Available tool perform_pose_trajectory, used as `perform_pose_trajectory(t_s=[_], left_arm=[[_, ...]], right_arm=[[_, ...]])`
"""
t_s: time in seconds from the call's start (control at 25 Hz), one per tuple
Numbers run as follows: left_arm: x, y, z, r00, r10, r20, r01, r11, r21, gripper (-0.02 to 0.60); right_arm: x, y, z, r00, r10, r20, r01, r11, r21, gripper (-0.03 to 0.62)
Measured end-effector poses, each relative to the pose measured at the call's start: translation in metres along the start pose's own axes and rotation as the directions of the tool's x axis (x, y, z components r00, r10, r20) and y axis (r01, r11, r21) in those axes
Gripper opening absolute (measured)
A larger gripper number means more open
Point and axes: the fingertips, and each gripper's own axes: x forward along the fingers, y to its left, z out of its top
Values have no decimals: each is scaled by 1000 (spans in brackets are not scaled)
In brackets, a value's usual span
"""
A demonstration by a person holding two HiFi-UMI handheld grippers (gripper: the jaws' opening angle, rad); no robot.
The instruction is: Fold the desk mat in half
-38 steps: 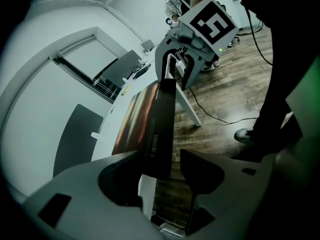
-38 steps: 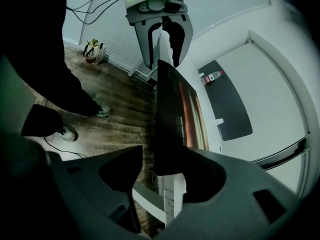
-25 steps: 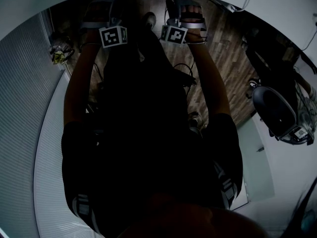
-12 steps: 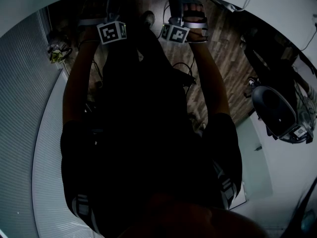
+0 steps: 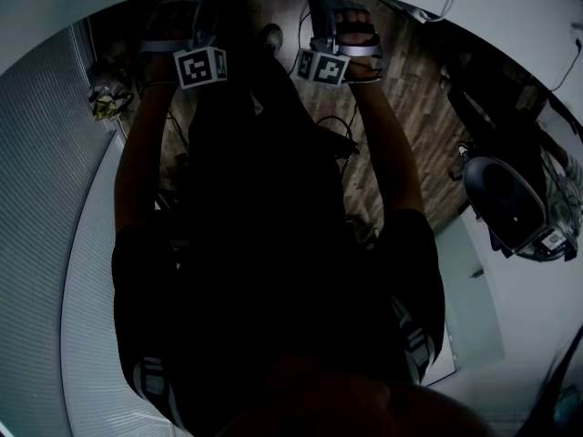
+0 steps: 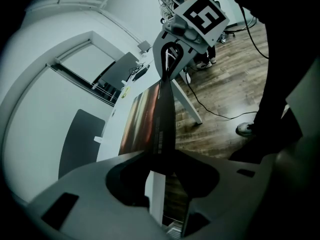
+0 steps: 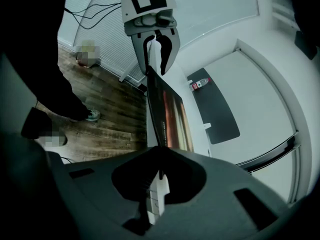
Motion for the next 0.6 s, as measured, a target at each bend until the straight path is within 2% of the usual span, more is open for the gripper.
perform_pose_trajectory(t_s=[0.28, 0.48, 0.6], left_arm=[[-8, 3, 3, 999, -28, 30, 28, 1000, 7, 25], [-16, 11, 6, 997, -76, 32, 76, 997, 0, 15], [-23, 14, 9, 989, -138, 45, 139, 990, -18, 15]], right_arm=[[-5, -13, 5, 1000, 11, 26, -12, 1000, 28, 12], [-12, -24, 8, 998, 43, 36, -44, 998, 48, 12], [-16, -27, 6, 996, 89, 33, -91, 993, 73, 12]])
